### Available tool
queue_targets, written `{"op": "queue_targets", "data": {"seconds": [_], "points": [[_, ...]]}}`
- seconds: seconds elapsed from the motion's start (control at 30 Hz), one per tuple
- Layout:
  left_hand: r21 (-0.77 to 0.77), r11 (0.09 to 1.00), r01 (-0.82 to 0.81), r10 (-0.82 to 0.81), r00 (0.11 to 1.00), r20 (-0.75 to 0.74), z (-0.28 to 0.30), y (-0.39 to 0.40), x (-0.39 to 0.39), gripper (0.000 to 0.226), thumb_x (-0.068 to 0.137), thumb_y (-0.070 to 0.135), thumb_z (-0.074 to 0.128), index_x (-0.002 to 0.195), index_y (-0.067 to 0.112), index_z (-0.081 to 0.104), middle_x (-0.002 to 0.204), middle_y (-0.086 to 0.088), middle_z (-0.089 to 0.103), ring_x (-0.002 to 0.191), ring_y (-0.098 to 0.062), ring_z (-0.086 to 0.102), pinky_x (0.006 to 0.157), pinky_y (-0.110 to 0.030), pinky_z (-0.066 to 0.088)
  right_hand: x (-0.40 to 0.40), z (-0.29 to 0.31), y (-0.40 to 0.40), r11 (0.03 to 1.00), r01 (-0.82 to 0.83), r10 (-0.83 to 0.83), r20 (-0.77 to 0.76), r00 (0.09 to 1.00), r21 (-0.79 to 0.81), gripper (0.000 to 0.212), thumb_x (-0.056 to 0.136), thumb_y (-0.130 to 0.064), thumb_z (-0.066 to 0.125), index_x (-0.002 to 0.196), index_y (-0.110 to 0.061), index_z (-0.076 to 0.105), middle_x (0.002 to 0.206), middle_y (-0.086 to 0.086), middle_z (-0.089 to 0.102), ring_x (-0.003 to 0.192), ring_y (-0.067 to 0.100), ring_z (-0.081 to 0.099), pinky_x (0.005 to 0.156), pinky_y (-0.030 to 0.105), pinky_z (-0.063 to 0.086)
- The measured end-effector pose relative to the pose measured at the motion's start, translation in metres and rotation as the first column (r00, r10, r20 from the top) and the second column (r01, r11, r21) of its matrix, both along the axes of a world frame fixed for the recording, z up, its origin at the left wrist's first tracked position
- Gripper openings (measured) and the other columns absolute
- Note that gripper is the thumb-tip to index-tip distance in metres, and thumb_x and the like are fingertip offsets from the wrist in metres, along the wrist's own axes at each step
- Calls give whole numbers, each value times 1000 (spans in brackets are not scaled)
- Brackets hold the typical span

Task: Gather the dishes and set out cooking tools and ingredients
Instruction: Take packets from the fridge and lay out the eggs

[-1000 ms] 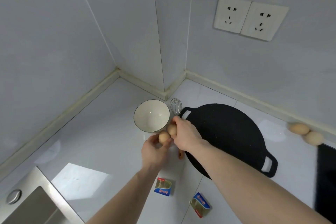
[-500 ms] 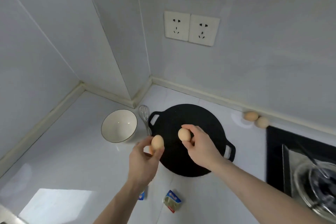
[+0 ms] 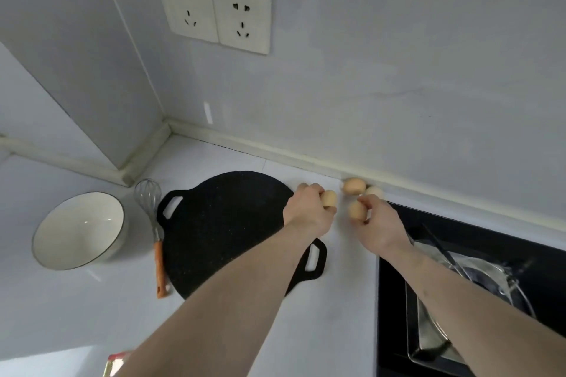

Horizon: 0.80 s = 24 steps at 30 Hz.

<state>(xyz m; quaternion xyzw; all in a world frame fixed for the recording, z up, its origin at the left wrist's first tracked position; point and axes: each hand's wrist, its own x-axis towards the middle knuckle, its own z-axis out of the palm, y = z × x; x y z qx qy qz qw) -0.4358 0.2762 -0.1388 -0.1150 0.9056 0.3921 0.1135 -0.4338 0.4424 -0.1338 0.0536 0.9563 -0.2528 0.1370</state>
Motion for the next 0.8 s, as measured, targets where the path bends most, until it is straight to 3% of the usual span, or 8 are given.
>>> {"op": "queue_targets", "data": {"seconds": [0.1, 0.27, 0.4, 0.53, 0.8], "points": [[-17, 1000, 11, -10, 1000, 18, -11, 14, -12, 35, 89, 35, 68, 122, 24, 62, 121, 1, 53, 106, -27, 61, 83, -35, 50, -9, -10, 0, 1000, 4, -4, -13, 1000, -2, 30, 88, -24, 63, 118, -25, 56, 113, 4, 57, 92, 22, 55, 78, 31, 43], [58, 998, -30, 29, 999, 22, -15, 27, -23, 32, 88, 34, 71, 116, 19, 64, 116, -2, 52, 102, -24, 60, 79, -28, 43, -10, -18, -4, 1000, 10, -12, -58, 998, -27, 37, 90, -24, 63, 127, -25, 57, 122, 0, 53, 95, 22, 53, 81, 33, 45], [93, 994, -63, 61, 998, 28, -14, 32, -27, 40, 89, 33, 72, 123, 15, 63, 122, -4, 52, 95, -18, 53, 83, -24, 41, -8, -18, -5, 996, 47, -55, -107, 993, -83, 37, 92, -26, 61, 129, -32, 58, 126, -3, 47, 93, 24, 59, 79, 31, 45], [136, 987, -80, 75, 996, 38, -14, 31, -25, 48, 89, 33, 73, 132, 15, 58, 130, -3, 52, 116, -24, 58, 94, -27, 45, -7, -17, -3, 993, 66, -80, -141, 987, -102, 32, 95, -26, 57, 125, -35, 58, 127, -6, 44, 88, 24, 59, 78, 30, 43], [158, 983, -97, 88, 994, 58, -8, 21, -14, 53, 94, 26, 69, 142, 15, 50, 142, -3, 49, 128, -25, 53, 101, -30, 42, -9, -10, 3, 996, 72, -79, -127, 989, -56, 41, 93, -22, 56, 132, -34, 55, 131, -3, 43, 82, 24, 53, 77, 30, 41]]}}
